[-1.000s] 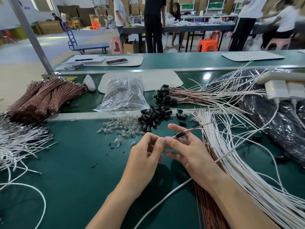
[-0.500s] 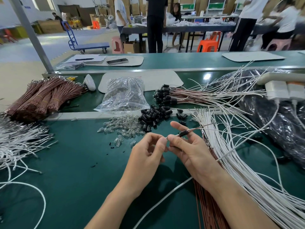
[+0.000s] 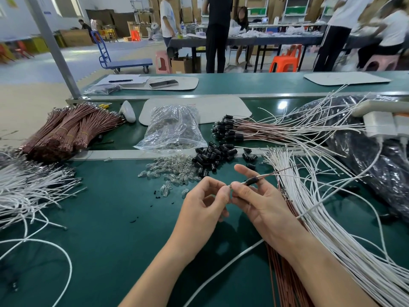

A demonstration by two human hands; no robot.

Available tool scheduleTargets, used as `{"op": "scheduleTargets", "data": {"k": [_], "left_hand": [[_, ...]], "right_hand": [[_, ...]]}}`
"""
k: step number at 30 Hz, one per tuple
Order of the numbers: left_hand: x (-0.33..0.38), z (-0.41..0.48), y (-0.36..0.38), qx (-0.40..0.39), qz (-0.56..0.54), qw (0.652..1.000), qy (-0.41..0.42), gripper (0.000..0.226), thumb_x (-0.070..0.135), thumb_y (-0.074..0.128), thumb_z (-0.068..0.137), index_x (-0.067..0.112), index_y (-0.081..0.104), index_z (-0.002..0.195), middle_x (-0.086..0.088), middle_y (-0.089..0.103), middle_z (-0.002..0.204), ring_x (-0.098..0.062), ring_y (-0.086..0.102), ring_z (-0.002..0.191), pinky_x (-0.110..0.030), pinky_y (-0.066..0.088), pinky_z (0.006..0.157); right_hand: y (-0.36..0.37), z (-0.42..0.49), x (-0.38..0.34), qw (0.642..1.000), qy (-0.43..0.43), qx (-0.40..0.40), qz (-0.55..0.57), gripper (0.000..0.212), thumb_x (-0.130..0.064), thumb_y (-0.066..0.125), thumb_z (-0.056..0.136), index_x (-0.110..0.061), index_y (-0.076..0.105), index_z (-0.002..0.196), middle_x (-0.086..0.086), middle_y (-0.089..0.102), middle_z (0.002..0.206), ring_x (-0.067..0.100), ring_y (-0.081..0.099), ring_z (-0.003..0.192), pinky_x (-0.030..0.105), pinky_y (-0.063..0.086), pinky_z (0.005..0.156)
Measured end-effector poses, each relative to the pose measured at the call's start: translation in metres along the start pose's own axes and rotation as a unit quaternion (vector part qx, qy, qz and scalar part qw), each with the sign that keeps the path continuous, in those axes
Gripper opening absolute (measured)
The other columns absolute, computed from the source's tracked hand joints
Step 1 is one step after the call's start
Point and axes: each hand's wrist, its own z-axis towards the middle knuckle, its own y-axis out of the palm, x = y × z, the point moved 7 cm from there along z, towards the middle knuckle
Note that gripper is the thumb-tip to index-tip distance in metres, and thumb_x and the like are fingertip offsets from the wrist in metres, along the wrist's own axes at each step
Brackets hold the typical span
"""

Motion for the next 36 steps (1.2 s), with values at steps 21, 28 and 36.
{"op": "scheduleTargets", "data": {"k": [21,28,36], "left_hand": [[0.000,0.000,-0.067,0.175,0.520,0.835,-0.045,0.024,0.047,0.038,0.102,0.029,0.054,0.103,0.010,0.063,0.092,-0.016,0.060,0.074,-0.031,0.037,0.057],[-0.006,0.000,-0.058,0.152,0.557,0.816,-0.030,0.021,0.040,0.040,0.104,0.027,0.056,0.107,0.011,0.053,0.100,-0.011,0.051,0.077,-0.028,0.034,0.055],[0.002,-0.005,-0.005,0.106,0.088,0.990,0.034,0.015,0.027,0.065,0.098,0.041,0.063,0.103,0.017,0.069,0.093,-0.007,0.065,0.081,-0.016,0.049,0.071]], "right_hand": [[-0.009,-0.002,-0.008,0.997,-0.007,0.068,0.042,0.048,-0.004,0.073,0.070,-0.007,0.066,0.117,0.009,0.069,0.077,0.016,0.070,0.069,0.024,0.060,0.064],[-0.010,-0.001,-0.009,0.995,0.005,0.065,0.075,0.047,-0.002,0.072,0.071,-0.005,0.065,0.117,0.010,0.072,0.080,0.019,0.073,0.073,0.023,0.060,0.064],[-0.006,0.000,-0.008,0.995,0.006,0.070,0.077,0.045,-0.004,0.073,0.068,-0.007,0.065,0.113,0.011,0.070,0.080,0.018,0.074,0.073,0.020,0.059,0.064]]}}
